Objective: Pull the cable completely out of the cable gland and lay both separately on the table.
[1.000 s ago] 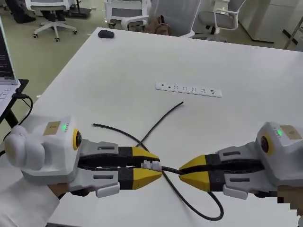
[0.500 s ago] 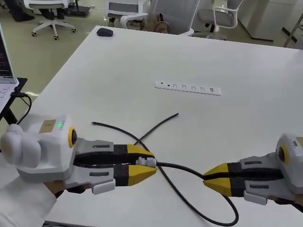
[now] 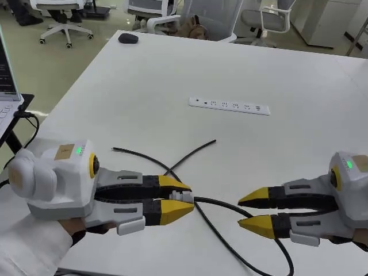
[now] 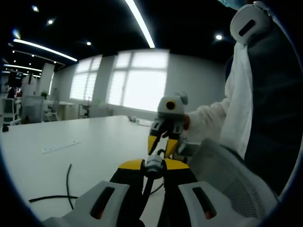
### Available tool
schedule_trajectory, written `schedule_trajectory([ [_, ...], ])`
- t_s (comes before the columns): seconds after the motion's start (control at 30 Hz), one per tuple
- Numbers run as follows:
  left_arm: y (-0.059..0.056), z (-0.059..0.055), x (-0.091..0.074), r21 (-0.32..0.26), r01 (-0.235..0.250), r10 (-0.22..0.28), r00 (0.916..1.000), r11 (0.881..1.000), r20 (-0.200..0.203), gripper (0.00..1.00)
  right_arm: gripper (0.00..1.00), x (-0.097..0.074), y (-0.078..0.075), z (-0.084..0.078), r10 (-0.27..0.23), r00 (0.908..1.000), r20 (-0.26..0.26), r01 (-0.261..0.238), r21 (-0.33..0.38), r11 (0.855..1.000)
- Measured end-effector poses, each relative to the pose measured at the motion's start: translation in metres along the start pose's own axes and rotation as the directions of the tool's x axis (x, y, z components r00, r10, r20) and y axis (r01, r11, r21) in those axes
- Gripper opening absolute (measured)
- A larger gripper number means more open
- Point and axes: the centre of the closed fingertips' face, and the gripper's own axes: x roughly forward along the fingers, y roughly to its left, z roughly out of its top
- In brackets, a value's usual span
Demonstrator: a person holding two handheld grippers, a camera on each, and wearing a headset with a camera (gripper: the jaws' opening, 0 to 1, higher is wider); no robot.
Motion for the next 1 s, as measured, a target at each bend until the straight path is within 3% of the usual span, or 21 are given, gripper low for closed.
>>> schedule_trajectory([
  [0.13, -0.002, -0.002, 0.003, 0.005, 0.008, -0.007, 0.9999, 1.0, -0.01, 0.16, 0.17, 0.017, 0.006, 0.019, 0.034, 0.9989, 0.032, -0.033, -0.037, 0.999],
  [0.33, -0.002, -0.003, 0.002, 0.018, 0.007, -0.006, 0.9997, 1.0, -0.022, 0.17, 0.06, 0.03, 0.01, 0.022, 0.066, 0.9971, 0.037, -0.063, -0.063, 0.996],
  [1.0, -0.003, -0.008, 0.004, 0.029, 0.006, -0.004, 0.9988, 1.0, -0.049, 0.17, 0.03, 0.021, 0.006, 0.013, 0.059, 0.9974, 0.041, -0.057, -0.057, 0.997],
])
